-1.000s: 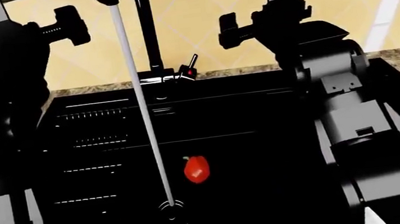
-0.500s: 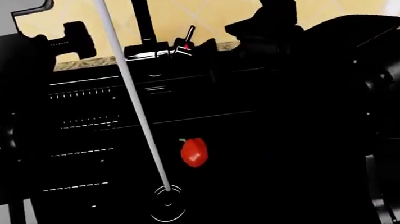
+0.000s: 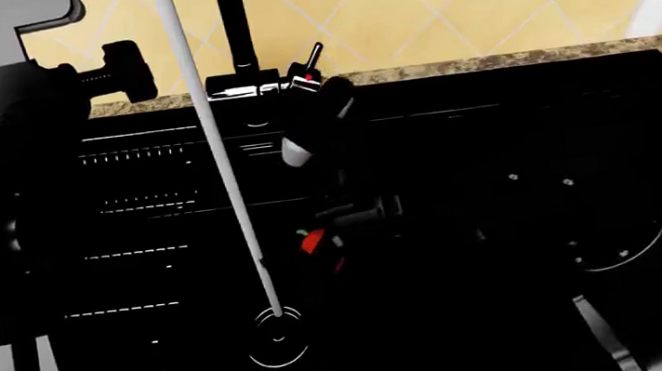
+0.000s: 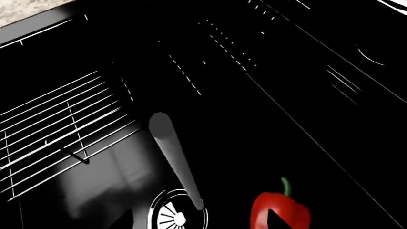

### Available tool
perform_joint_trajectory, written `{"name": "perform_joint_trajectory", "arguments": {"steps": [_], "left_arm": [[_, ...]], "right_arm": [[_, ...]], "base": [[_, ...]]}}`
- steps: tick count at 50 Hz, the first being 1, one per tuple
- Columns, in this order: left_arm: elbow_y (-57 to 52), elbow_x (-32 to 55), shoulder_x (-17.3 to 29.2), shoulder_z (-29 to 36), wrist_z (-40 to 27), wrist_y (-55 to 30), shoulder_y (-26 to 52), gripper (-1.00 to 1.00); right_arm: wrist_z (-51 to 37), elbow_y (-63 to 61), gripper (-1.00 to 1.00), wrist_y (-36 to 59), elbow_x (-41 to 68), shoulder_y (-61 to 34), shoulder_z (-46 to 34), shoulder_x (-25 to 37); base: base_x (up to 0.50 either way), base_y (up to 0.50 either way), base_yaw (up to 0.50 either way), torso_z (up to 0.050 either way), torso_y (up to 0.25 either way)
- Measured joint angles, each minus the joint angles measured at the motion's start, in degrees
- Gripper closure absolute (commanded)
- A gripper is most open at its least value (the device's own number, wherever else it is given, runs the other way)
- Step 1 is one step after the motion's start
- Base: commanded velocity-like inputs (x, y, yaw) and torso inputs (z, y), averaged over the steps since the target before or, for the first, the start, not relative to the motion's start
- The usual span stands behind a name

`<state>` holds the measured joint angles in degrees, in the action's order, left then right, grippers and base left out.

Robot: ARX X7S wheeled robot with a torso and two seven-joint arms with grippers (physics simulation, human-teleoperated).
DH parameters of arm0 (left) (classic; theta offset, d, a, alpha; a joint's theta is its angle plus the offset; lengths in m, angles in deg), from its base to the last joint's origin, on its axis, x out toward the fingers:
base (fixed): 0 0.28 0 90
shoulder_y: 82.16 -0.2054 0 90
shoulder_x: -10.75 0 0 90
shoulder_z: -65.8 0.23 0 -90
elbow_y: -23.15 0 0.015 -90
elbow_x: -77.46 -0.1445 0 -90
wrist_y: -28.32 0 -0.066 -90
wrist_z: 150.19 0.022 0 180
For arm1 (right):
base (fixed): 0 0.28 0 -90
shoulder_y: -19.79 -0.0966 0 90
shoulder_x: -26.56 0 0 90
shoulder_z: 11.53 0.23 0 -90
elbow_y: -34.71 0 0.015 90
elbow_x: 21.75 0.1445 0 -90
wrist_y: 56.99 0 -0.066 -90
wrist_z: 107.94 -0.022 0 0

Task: Pick the pears and kiwis from the sink and place them in one bowl. Place the bell pepper in the other bowl. Then turn off the sink faucet.

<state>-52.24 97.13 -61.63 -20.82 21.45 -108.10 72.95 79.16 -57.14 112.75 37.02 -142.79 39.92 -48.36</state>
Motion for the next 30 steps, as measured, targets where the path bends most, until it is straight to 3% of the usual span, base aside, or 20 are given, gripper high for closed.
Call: {"name": "perform_joint_trajectory", "arguments": {"steps": [9, 30], "left_arm": [[-0.4, 0.4, 0.1, 0.0, 0.1, -0.1, -0.3, -1.00], [-0.9, 0.9, 0.2, 0.0, 0.0, 0.2, -1.1, -1.00]], "right_arm": [[-1.7, 7.1, -1.00, -5.2, -3.6, 1.1, -3.8, -1.7], [-9.3, 13.8, -1.00, -7.5, -6.3, 4.0, -3.8, -2.1]], "base": [[0.00, 0.00, 0.00, 0.000, 0.000], [0.00, 0.00, 0.00, 0.000, 0.000]]}}
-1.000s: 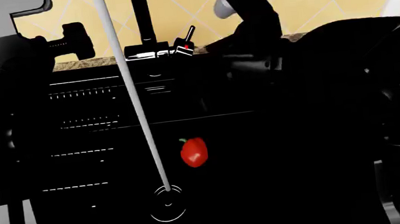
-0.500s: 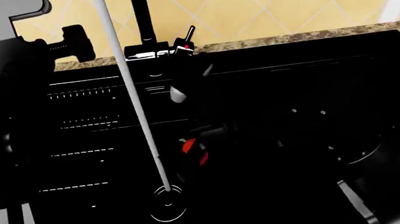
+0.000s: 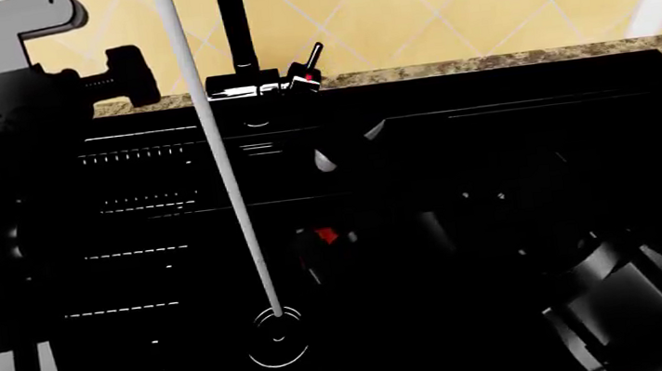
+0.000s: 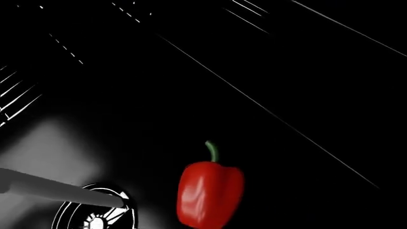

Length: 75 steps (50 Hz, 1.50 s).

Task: Pick the pears and kiwis from the sink and place them in one bowl. Place the bell pepper in the other bowl. Then turn off the sink faucet.

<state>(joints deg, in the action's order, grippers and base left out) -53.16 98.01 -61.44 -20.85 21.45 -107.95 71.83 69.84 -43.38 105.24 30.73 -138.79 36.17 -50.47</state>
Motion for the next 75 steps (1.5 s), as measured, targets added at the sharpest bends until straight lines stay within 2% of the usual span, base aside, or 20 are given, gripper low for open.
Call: {"name": "perform_joint_trajectory", "arguments": {"steps": [51, 52, 61, 75], "left_arm": [[-0.2, 1.0, 0.6, -0.1, 0.0, 0.9, -1.3, -1.00], [-0.2, 1.0, 0.6, -0.1, 0.0, 0.9, -1.4, -1.00], [-0.8, 1.3, 0.8, -0.1, 0.1, 1.0, -1.8, -1.00], [-3.5, 2.4, 1.0, -0.4, 0.0, -0.2, -1.8, -1.00]], "right_arm": [[12.6, 32.5, -1.00, -22.6, -9.7, 2.6, -8.5, -9.7], [13.0, 33.2, 1.00, -23.0, -9.7, 2.6, -8.7, -9.9], [13.2, 35.6, 1.00, -25.2, -6.8, 1.6, -11.8, -10.0], [-1.4, 9.7, 1.00, -12.9, 7.5, 0.9, -6.5, -0.2]], "base": [[0.00, 0.00, 0.00, 0.000, 0.000], [0.00, 0.00, 0.00, 0.000, 0.000], [0.00, 0.00, 0.00, 0.000, 0.000], [0.00, 0.00, 0.00, 0.000, 0.017]]}}
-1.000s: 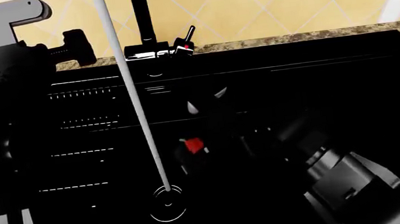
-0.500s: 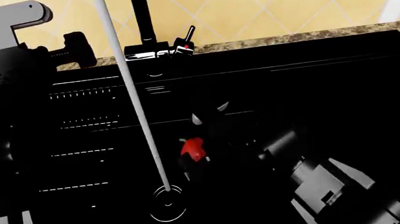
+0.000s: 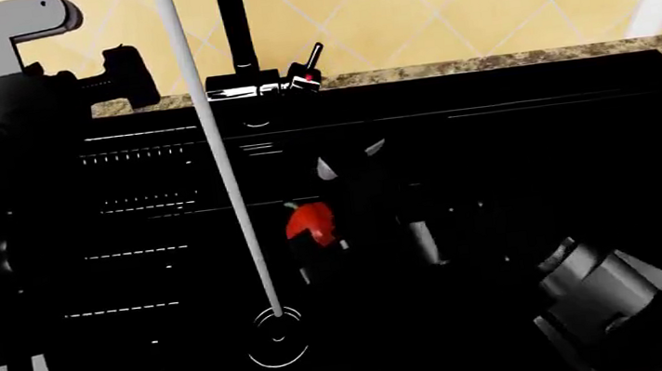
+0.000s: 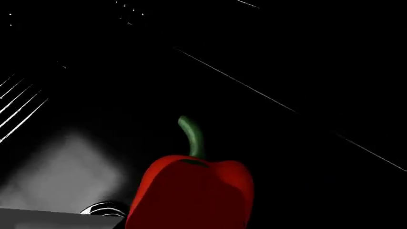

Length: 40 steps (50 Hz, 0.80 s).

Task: Pick the pears and kiwis from the sink and place them in one bowl. Place the bell pepper in the other bowl. Then turn off the sink faucet.

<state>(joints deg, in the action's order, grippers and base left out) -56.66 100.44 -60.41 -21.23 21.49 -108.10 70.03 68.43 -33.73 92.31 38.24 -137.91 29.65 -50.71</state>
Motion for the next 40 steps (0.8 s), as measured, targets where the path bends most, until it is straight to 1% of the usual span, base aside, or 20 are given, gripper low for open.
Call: {"name": "perform_joint_trajectory", "arguments": {"steps": [6, 16, 23, 29, 32, 35, 40], "left_arm": [[-2.8, 1.1, 0.4, -0.7, 0.0, -0.9, -0.7, -1.00], [-11.0, 5.2, 1.7, -4.0, -0.8, -6.3, -2.3, -1.00], [-15.6, 7.8, 2.3, -6.2, -1.9, -10.0, -3.1, -1.00], [-19.8, 9.8, 2.5, -7.8, -2.5, -12.4, -4.5, -1.00], [-23.9, 11.8, 2.1, -9.8, -2.7, -13.1, -6.9, -1.00], [-30.2, 14.0, 1.2, -12.2, -2.3, -12.3, -11.3, -1.00], [-40.7, 12.6, -0.6, -13.3, -0.3, -5.4, -21.4, -1.00]], "right_arm": [[-4.8, -12.0, 1.00, 2.5, 4.7, -0.7, 3.7, 4.6], [-13.3, -25.7, 1.00, 4.4, 12.0, -1.6, 10.9, 10.7], [-18.5, -31.4, 1.00, 5.7, 17.1, -1.8, 14.6, 13.5], [-21.4, -35.8, 1.00, 5.6, 19.3, -0.9, 16.7, 15.5], [-23.1, -39.2, 1.00, 4.6, 19.2, 0.5, 17.7, 16.7], [-25.0, -43.5, 1.00, 3.1, 17.9, 2.9, 18.6, 18.0], [-27.3, -51.6, 1.00, -2.0, 12.6, 9.1, 20.0, 20.4]], "base": [[-0.01, 0.00, 0.00, 0.000, 0.250], [-0.50, 0.01, 0.00, 0.000, 0.250], [-0.50, 0.01, 0.00, 0.000, 0.250], [-0.50, 0.01, 0.00, 0.000, 0.250], [-0.50, 0.01, 0.00, 0.000, 0.250], [-0.50, 0.01, 0.00, 0.000, 0.250], [-0.50, 0.01, 0.00, 0.000, 0.250]]}}
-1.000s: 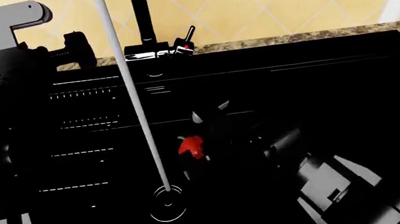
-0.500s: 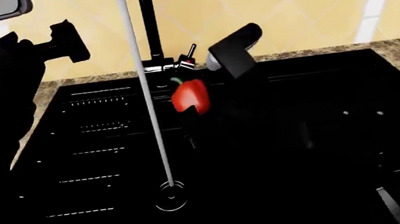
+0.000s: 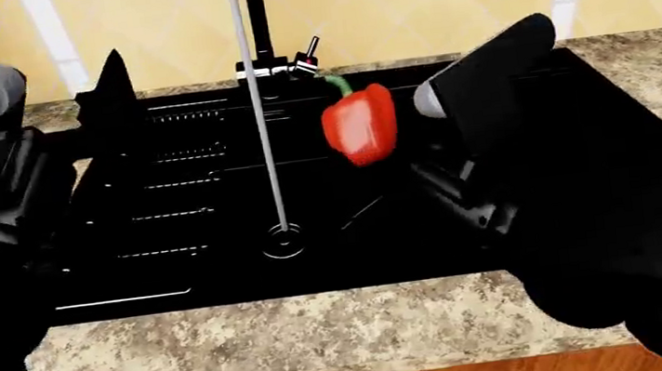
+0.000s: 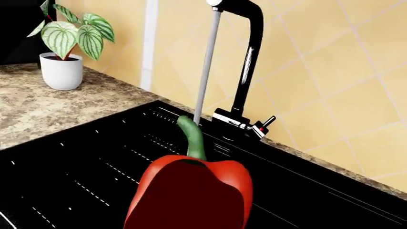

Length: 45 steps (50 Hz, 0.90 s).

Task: Pick the pears and kiwis from the sink and place them in one bowl. Place the bell pepper in the other bowl. Then turn off the sink faucet.

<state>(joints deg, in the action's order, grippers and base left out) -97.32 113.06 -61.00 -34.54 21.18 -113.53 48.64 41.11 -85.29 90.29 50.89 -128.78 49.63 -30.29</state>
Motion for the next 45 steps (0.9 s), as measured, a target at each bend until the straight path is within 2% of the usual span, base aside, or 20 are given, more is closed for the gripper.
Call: {"name": "perform_joint_trajectory", "arguments": {"steps": [5, 9, 15, 27, 45], "left_arm": [[-7.7, -1.8, -1.5, -0.2, 1.6, 6.5, -7.9, -1.00], [-12.1, -3.2, -2.1, 0.2, 2.5, 10.1, -12.4, -1.00], [-16.0, -4.5, -2.3, 0.4, 2.3, 12.9, -15.9, -1.00], [-19.5, -9.1, -2.1, 1.0, 0.6, 18.0, -18.6, -1.00], [-21.0, -10.7, -0.8, 1.2, -1.9, 18.6, -18.4, -1.00]], "right_arm": [[-2.4, -7.6, 1.00, -4.6, -5.0, 5.5, 1.1, 2.0], [-4.5, -12.9, 1.00, -7.2, -8.1, 8.6, 1.9, 3.3], [-7.1, -18.1, 1.00, -10.2, -11.4, 12.1, 3.0, 4.5], [-9.7, -22.7, 1.00, -13.8, -15.2, 15.1, 4.2, 5.3], [-10.9, -23.9, 1.00, -15.6, -16.4, 16.3, 4.2, 5.6]], "base": [[-0.50, 0.01, 0.00, 0.000, 0.250], [0.00, 0.00, 0.00, 0.000, 0.062], [-0.01, -0.50, 0.00, 0.000, 0.000], [-0.01, -0.50, 0.00, 0.000, 0.000], [-0.01, -0.50, 0.00, 0.000, 0.000]]}}
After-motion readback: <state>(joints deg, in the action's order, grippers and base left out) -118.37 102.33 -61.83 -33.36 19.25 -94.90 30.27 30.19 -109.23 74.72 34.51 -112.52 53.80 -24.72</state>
